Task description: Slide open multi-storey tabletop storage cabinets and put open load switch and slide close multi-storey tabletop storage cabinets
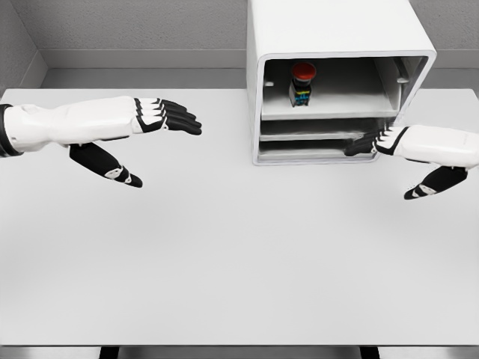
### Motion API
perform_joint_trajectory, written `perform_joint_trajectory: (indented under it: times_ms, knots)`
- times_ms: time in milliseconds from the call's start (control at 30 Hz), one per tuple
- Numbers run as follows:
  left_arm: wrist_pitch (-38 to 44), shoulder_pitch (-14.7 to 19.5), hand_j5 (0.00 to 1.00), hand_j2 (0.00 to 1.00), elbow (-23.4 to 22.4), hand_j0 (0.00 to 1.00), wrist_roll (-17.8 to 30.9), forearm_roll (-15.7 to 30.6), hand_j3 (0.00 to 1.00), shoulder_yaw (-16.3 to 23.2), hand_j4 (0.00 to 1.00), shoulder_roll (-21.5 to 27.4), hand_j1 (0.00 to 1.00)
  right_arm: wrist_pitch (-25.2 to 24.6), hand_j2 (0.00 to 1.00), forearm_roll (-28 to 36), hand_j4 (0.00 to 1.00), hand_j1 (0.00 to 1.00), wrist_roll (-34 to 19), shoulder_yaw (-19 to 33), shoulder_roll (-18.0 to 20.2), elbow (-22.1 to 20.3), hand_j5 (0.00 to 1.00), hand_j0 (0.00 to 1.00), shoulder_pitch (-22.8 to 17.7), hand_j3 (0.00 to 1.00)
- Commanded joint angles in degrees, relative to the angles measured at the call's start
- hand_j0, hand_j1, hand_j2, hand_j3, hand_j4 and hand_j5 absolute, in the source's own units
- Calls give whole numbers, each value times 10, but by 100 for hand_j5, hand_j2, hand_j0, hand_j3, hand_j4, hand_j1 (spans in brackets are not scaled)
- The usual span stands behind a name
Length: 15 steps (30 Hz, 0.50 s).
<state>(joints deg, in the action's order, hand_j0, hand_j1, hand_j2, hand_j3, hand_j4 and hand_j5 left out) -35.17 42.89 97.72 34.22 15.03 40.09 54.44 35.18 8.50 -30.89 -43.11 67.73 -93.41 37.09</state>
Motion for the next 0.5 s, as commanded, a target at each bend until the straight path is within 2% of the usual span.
perform_joint_trajectory:
  times_ms: [0,467]
  knots:
    - [2,0,100,100,0,100,0,5,100,0,100,0,100,-2,100,7,100,100,0,0,15,-9,100,100,-1,100]
    - [2,-1,100,100,0,100,0,4,100,2,100,0,100,-2,100,6,100,100,-1,-2,11,-7,100,100,-6,100]
